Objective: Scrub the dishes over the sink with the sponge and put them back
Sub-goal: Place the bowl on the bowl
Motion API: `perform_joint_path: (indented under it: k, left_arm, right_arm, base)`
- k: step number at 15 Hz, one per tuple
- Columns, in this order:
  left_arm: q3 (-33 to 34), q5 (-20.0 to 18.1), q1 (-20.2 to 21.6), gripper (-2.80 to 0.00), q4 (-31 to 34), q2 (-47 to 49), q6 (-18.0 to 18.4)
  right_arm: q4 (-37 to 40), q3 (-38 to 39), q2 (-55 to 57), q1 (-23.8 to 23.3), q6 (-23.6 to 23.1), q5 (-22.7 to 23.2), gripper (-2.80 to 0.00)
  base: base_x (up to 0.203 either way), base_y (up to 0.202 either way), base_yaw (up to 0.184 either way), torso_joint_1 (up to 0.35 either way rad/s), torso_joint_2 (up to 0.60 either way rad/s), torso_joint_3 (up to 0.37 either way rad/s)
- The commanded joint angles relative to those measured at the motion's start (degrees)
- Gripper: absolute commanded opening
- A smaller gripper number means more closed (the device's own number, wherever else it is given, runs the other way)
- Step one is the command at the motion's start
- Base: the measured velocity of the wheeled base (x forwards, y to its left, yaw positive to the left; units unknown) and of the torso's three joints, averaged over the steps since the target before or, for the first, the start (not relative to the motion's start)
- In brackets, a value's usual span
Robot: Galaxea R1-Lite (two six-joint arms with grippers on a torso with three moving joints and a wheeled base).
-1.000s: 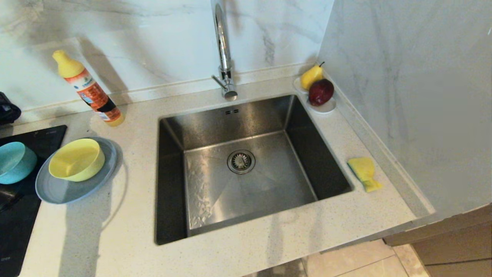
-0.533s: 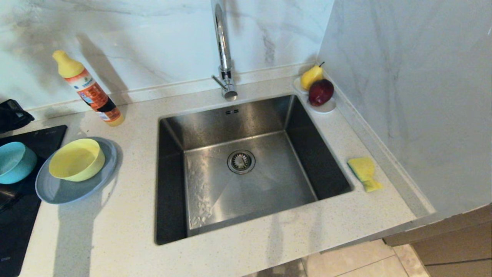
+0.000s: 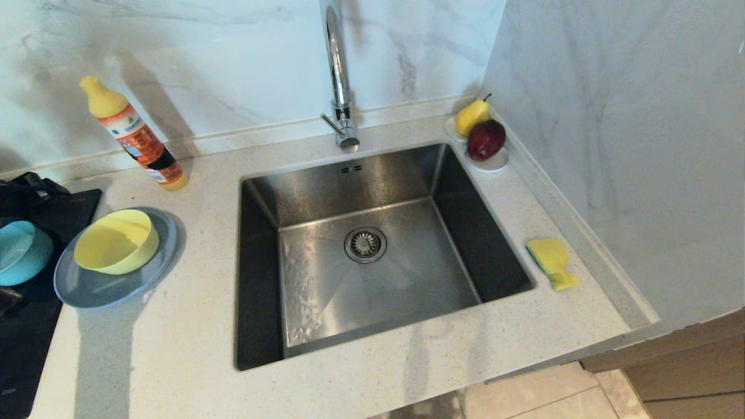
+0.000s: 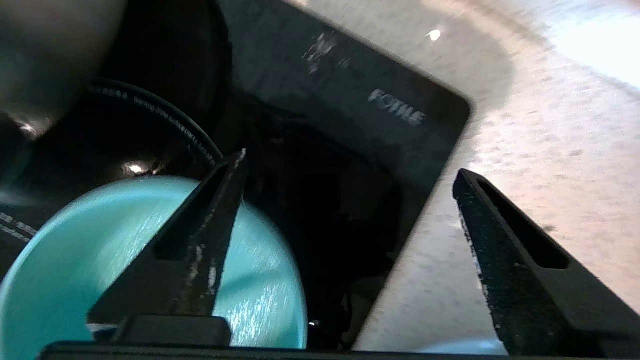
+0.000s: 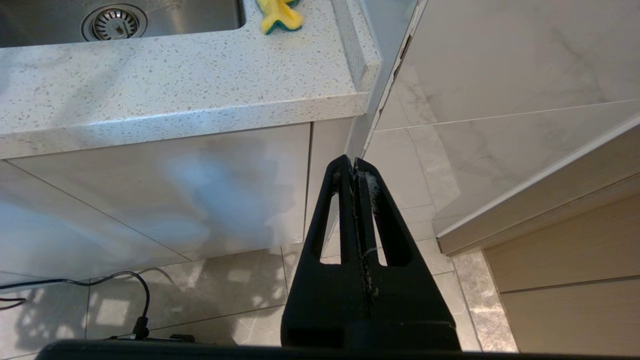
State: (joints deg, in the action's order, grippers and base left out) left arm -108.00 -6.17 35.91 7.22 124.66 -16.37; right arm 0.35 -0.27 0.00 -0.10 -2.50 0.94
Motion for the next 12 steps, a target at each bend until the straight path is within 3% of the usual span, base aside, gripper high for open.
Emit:
perform_joint_path:
  k: [1, 7, 12]
  left_arm:
    - [0.01, -0.16, 0.03, 0.00, -0.50, 0.85, 0.02]
    - [-0.02, -0.16, 0.12, 0.00, -1.72, 1.33, 0.65]
    - [0.06, -0.32, 0.12, 0.00, 2.00, -7.27, -0.58]
  right_arm:
    - [0.00, 0.00, 0.00, 0.01, -0.05, 0.03, -2.80]
    - [0.00, 0.00, 0.08, 0.01, -0.05, 0.03, -2.80]
    - [0.00, 0.00, 0.00, 0.01, -0.05, 0.03, -2.80]
  base:
    - [0.000, 0.000, 0.000, 0.000, 0.00, 0.000]
    - [0.000, 0.000, 0.000, 0.000, 0.00, 0.000]
    - [0.000, 0.000, 0.000, 0.000, 0.00, 0.000]
